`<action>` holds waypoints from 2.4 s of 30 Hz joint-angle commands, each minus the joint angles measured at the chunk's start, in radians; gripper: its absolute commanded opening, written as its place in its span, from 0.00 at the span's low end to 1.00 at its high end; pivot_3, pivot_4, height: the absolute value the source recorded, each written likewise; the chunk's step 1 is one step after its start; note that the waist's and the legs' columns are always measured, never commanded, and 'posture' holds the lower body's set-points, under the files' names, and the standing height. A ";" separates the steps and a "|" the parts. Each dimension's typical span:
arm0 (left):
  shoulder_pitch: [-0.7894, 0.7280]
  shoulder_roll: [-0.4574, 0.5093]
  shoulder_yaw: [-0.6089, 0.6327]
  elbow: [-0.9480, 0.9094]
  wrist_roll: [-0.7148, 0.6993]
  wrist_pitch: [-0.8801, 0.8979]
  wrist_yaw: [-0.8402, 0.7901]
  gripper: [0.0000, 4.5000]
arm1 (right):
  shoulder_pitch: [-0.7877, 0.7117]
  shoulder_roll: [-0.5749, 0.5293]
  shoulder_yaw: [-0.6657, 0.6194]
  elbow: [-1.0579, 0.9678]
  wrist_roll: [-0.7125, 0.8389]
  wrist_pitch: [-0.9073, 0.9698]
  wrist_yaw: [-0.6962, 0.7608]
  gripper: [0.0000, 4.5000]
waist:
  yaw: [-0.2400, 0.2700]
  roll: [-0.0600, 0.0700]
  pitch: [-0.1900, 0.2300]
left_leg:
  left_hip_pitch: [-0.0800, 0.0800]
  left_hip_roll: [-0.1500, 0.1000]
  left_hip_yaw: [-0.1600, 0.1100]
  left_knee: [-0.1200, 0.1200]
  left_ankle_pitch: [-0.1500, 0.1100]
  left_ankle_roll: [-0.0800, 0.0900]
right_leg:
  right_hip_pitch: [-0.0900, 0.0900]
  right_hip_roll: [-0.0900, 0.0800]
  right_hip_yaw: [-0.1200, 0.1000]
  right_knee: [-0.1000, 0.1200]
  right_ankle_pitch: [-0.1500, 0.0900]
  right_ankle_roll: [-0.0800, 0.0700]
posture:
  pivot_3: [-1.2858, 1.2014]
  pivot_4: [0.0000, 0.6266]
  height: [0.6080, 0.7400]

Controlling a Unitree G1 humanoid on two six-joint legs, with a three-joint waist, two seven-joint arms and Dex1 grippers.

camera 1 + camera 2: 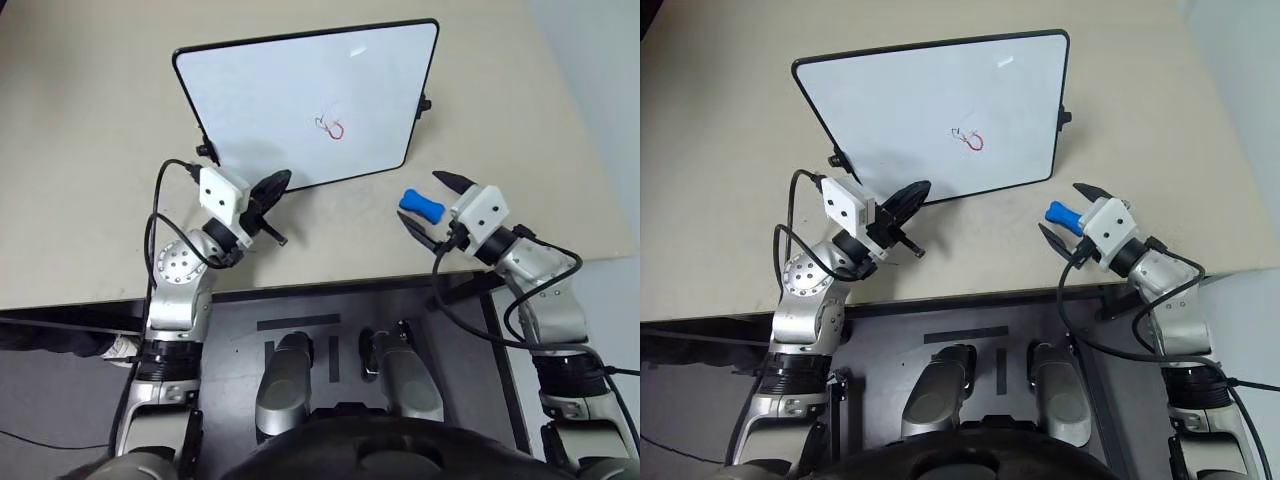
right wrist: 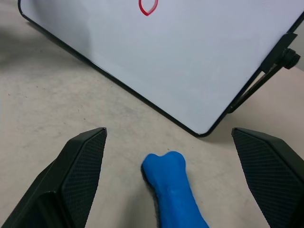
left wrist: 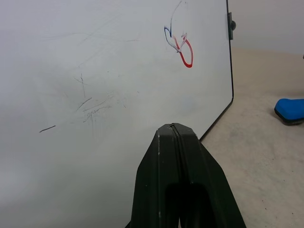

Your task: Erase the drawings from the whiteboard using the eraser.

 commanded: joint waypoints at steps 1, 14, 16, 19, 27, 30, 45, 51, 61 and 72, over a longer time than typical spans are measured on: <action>-0.040 0.003 0.004 0.012 -0.012 -0.004 -0.020 0.00 | 0.013 0.006 -0.012 -0.054 -0.001 -0.004 -0.026 0.99 | 0.000 0.000 0.000 | 0.000 0.000 0.000 0.000 0.000 0.000 | 0.000 0.000 0.000 0.000 0.000 0.000 | 0.52 0.24 1.00; -0.083 -0.039 -0.014 0.059 0.002 -0.033 -0.037 0.00 | 0.014 -0.005 0.004 -0.080 -0.001 0.013 -0.019 0.99 | -0.001 0.000 0.000 | 0.000 0.000 0.000 0.000 0.000 0.000 | 0.000 0.000 0.000 0.000 0.000 0.000 | 0.52 0.24 1.00; -0.065 -0.046 -0.014 0.040 0.005 -0.032 -0.027 0.00 | 0.007 -0.011 0.010 -0.069 0.004 0.009 -0.003 0.99 | -0.001 0.000 0.000 | 0.000 0.000 0.000 0.000 0.000 0.000 | 0.000 0.000 0.000 0.000 0.000 0.000 | 0.52 0.24 1.00; -0.032 -0.046 -0.004 0.008 0.004 -0.030 -0.009 0.00 | -0.022 -0.010 0.025 -0.037 0.006 0.004 0.019 0.99 | -0.003 0.000 0.000 | 0.000 0.000 0.000 0.000 0.000 0.000 | 0.000 0.000 0.000 0.000 -0.001 0.002 | 0.52 0.24 1.00; 0.088 -0.034 0.025 -0.103 0.006 -0.016 0.056 0.00 | -0.089 -0.014 0.059 0.069 -0.004 -0.029 0.074 0.99 | -0.005 0.000 0.000 | 0.000 0.000 0.000 0.000 0.000 0.000 | 0.000 0.000 0.000 0.000 -0.003 0.004 | 0.52 0.24 1.00; 0.106 -0.019 0.046 -0.127 -0.006 -0.006 0.066 0.00 | -0.090 -0.021 0.071 0.063 0.002 -0.023 0.094 0.99 | -0.003 0.000 0.000 | 0.000 0.000 0.000 0.000 0.000 0.000 | 0.000 0.000 0.000 0.000 -0.002 0.003 | 0.52 0.24 1.00; 0.142 -0.048 0.019 -0.133 0.003 -0.014 0.085 0.00 | -0.074 -0.109 0.068 0.091 -0.004 0.067 0.130 0.99 | -0.004 0.000 0.000 | 0.000 0.000 0.000 -0.001 0.000 -0.001 | 0.000 0.000 0.000 0.000 0.000 0.000 | 0.52 0.24 1.00; 0.151 -0.054 0.016 -0.137 0.005 -0.015 0.089 0.00 | -0.073 -0.122 0.068 0.104 -0.010 0.084 0.133 0.99 | -0.003 0.000 0.000 | 0.000 0.000 0.000 0.000 0.000 -0.001 | 0.000 0.000 0.000 0.000 -0.002 0.003 | 0.52 0.24 1.00; 0.151 -0.057 0.018 -0.138 0.008 -0.015 0.095 0.00 | -0.104 -0.117 0.070 0.157 -0.025 0.093 0.117 0.95 | -0.003 0.000 0.000 | 0.000 0.000 0.000 0.000 0.001 0.000 | 0.000 0.000 0.000 0.000 -0.002 0.003 | 0.52 0.24 1.00; 0.143 -0.061 0.016 -0.130 0.009 -0.018 0.095 0.00 | -0.117 -0.117 0.070 0.162 -0.055 0.108 0.095 0.16 | -0.002 0.000 0.000 | 0.000 0.000 0.000 0.000 0.001 0.000 | 0.000 0.000 0.000 0.000 0.000 0.001 | 0.52 0.24 1.00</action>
